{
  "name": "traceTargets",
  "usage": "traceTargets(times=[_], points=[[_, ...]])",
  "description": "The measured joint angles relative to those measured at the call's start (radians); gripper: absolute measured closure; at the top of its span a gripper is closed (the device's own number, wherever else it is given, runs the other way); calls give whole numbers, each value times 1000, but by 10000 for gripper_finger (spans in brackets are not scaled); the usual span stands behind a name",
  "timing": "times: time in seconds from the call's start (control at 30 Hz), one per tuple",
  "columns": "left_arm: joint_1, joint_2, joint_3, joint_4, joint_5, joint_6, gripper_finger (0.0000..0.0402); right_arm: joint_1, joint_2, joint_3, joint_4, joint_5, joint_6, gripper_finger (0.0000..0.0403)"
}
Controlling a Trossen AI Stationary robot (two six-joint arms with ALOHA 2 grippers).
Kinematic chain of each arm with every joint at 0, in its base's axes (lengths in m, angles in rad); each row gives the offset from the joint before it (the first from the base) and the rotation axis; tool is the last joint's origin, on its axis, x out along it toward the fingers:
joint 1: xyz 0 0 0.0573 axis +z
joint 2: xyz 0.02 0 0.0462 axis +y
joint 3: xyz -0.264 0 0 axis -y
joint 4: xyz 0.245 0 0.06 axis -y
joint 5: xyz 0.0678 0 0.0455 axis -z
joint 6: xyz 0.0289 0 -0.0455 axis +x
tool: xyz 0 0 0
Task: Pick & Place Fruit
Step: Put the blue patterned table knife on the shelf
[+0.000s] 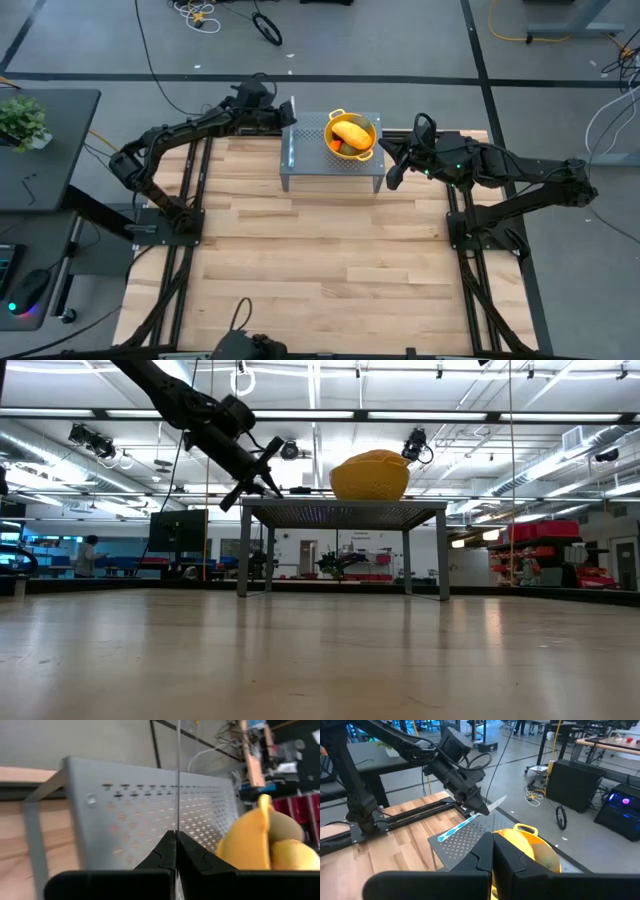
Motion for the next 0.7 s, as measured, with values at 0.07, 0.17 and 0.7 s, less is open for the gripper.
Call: traceTargets(times=[0.07, 0.17, 0.7], points=[[0, 0, 0, -25, -20, -12, 397, 0, 0, 0, 0, 0, 0, 398], [-4, 0, 0, -58, -26, -12, 397, 0, 0, 0, 0, 3, 0, 398], [-65, 0, 0, -68, -84, -47, 397, 0, 0, 0, 1, 18, 0, 398]])
